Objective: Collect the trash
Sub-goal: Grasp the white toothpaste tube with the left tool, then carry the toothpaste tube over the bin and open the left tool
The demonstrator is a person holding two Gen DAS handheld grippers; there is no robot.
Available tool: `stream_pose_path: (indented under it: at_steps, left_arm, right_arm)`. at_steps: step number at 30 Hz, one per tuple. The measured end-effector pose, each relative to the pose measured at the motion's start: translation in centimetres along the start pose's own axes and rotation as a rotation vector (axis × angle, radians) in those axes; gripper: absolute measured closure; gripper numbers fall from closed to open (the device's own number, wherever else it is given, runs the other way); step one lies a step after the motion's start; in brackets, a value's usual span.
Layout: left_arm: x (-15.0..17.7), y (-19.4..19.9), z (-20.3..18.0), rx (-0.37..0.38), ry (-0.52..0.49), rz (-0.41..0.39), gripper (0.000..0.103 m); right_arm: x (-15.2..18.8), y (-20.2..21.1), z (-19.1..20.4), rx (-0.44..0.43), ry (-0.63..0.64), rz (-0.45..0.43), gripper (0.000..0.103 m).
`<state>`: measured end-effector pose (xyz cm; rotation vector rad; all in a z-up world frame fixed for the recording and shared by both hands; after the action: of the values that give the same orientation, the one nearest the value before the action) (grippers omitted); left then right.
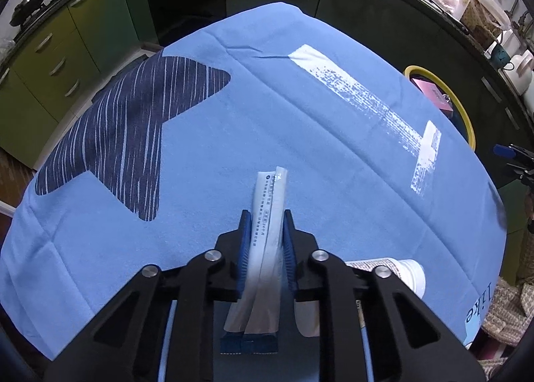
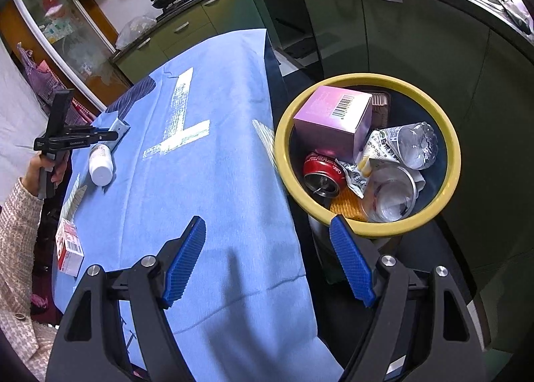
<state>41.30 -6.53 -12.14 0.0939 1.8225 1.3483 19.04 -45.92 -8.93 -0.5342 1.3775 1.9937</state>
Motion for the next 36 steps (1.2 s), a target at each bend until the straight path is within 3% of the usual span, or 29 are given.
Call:
stream_pose_path:
  at_steps: [7,12,15,20,26,32,36]
  left_arm:
    - [-0.8,2.3,0.5,-0.060,-0.010,-0.038,0.088]
    - [-2.7,7.3,0.4,-0.108,-0.013,-0.116,0.088]
    - [-4.1,9.8,-1.9,-0.090,-0.036,-0.161,0.088]
    - [-6.8,10.8,-9.2,0.066,-0.097,-0.188,0.088]
    - [-10.6,6.3,-22.2,0.281,-0.233,-0.122,0.088]
    - [-13.2,-0.1,-33.9,0.384,-0.393,-0.055,0.088]
    - [-14.2,-4.6,-39.2,0.419,-0.430,-0.013,0.088]
  right_arm:
    - [0.2,1.3,0.0,-0.008,-0.005,-0.024,0.027]
    - [0.2,3.3,-0.1,-0.020,-0.007,-0.067,0.027]
    - [0.4,4.8,-0.4,-0.016,-0.011,-0.097,0.027]
    - [1.4,7.3,-2.1,0.018,-0.036,-0.142,0.027]
    - [3.6,10.0,-5.9,0.030,-0.106,-0.181,0.027]
    - [6.6,11.8,-10.8,0.022,-0.216,-0.213,0.027]
    - [8.8,12.0,-13.6,0.014,-0.281,-0.206,0.027]
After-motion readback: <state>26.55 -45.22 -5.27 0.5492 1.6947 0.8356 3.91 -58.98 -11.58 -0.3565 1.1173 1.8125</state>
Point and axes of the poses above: each gripper's, at about its wrist camera, not at the fingertips, and y roughly against the way its jaws point, z to its left, x to its underside, the point moved 1 cm from there along -y, roughly the way its jaws point, and after that the axes turned 13 degrees about -z, right-handed, at the moved point
